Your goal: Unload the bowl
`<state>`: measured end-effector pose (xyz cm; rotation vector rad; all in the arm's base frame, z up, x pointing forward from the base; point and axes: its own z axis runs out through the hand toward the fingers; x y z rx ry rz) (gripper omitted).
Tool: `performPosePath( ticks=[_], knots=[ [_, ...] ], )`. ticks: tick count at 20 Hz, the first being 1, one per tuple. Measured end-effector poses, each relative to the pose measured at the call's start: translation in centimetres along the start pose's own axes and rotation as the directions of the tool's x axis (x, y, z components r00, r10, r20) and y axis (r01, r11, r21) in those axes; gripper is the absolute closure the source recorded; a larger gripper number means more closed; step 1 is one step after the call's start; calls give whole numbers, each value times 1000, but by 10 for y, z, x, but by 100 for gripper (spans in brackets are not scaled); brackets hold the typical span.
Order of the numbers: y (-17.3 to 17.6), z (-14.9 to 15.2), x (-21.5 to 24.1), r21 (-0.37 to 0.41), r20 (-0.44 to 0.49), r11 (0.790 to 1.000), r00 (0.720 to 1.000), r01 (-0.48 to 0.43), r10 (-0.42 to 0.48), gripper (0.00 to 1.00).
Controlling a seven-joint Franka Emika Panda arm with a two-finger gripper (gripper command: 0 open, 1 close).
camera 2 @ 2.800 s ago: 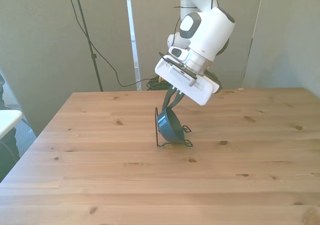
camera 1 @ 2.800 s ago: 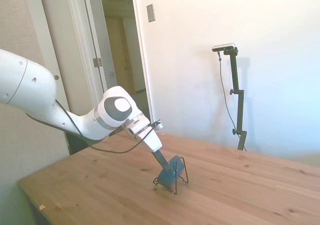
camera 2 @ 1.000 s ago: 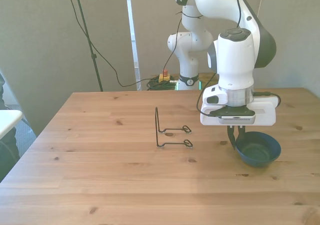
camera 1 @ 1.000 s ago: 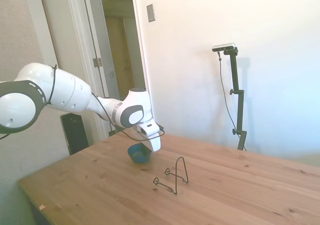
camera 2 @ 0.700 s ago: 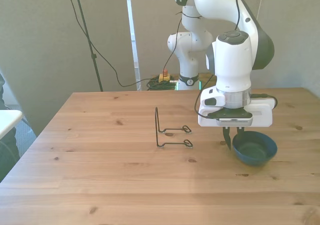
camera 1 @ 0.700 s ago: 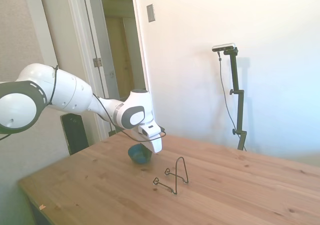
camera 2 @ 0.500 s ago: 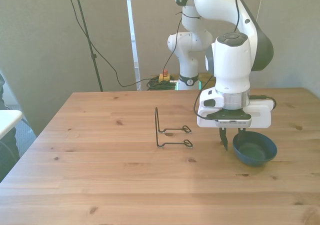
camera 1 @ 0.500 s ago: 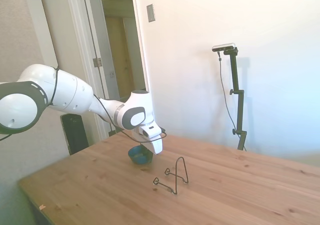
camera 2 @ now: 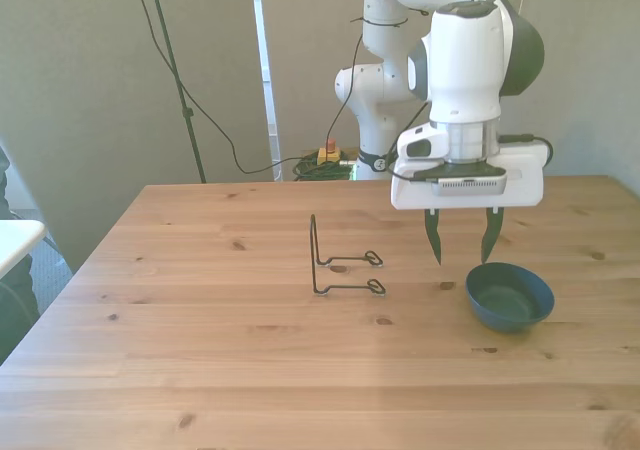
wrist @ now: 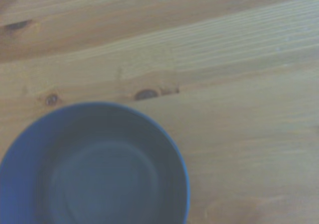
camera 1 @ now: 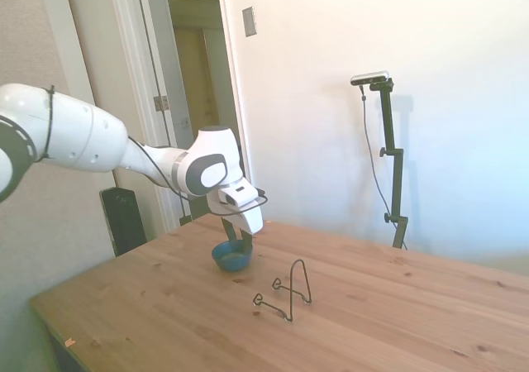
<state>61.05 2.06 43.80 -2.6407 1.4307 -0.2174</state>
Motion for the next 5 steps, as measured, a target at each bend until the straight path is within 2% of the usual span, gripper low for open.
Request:
performPosePath(
  ticks=[5],
  knots=[
    [38, -26, -45, -33, -9, 995, 996, 91, -92, 0]
  ],
)
